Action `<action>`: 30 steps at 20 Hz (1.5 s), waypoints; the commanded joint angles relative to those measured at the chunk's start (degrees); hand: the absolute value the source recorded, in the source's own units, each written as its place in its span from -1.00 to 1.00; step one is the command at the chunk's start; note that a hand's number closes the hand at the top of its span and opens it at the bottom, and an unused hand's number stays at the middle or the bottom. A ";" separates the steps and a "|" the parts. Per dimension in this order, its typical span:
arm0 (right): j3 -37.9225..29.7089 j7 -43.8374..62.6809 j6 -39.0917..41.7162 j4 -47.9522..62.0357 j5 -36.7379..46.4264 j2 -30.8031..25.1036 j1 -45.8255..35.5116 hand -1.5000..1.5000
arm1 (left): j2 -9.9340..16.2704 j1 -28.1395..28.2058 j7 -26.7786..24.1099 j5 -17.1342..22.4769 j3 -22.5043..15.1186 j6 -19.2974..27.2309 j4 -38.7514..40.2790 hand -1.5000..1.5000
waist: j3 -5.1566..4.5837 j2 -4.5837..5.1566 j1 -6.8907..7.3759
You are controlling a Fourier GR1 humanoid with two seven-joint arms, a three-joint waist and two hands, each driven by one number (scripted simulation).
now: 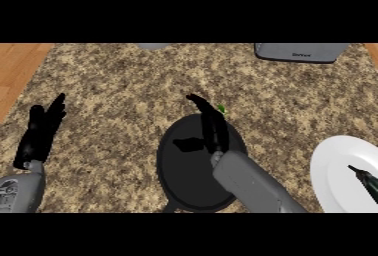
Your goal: Pick the lemon from the plate and place it in the pan
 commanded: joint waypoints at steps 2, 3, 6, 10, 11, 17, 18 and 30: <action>-0.15 -9.39 -5.94 1.04 -9.25 0.28 -0.34 -1.00 | 0.15 -0.78 1.67 0.21 -0.08 -0.46 -0.76 0.00 | 0.15 0.24 0.04; 1.82 -10.60 -8.25 -0.78 -10.89 0.28 1.14 -1.00 | -1.07 -1.11 0.34 -0.68 -0.49 1.00 0.96 0.00 | 0.12 0.23 -0.29; -1.50 -14.52 -10.35 0.74 -14.97 0.28 -1.24 -1.00 | 0.08 -1.39 1.84 -0.04 0.40 0.12 0.91 0.00 | 0.10 0.07 -0.97; -5.65 -16.89 -9.33 0.00 -16.94 0.29 1.03 -1.00 | 1.21 2.41 0.54 0.19 2.50 0.88 -0.45 0.00 | -0.01 -0.72 -3.52; -10.03 -16.23 -6.49 2.93 -16.64 0.07 -2.48 -1.00 | 1.92 1.61 1.54 0.68 2.87 0.01 -0.17 0.00 | -0.02 -0.73 -3.83; -9.11 -13.90 -6.33 -17.94 -16.11 -11.85 14.17 -1.00 | 1.69 3.38 0.85 0.72 3.76 0.76 -0.53 0.00 | -0.06 -1.25 -5.68; -10.01 -11.97 -5.73 -21.37 -16.04 -15.04 13.54 -1.00 | -0.13 5.14 -0.14 -0.28 2.44 1.81 -0.99 0.00 | -0.07 -1.31 -5.72; -23.94 -18.14 14.75 -47.59 -27.75 -40.04 43.51 -1.00 | 1.66 4.40 2.60 0.98 3.74 -0.04 -3.52 0.00 | -0.04 -1.14 -5.96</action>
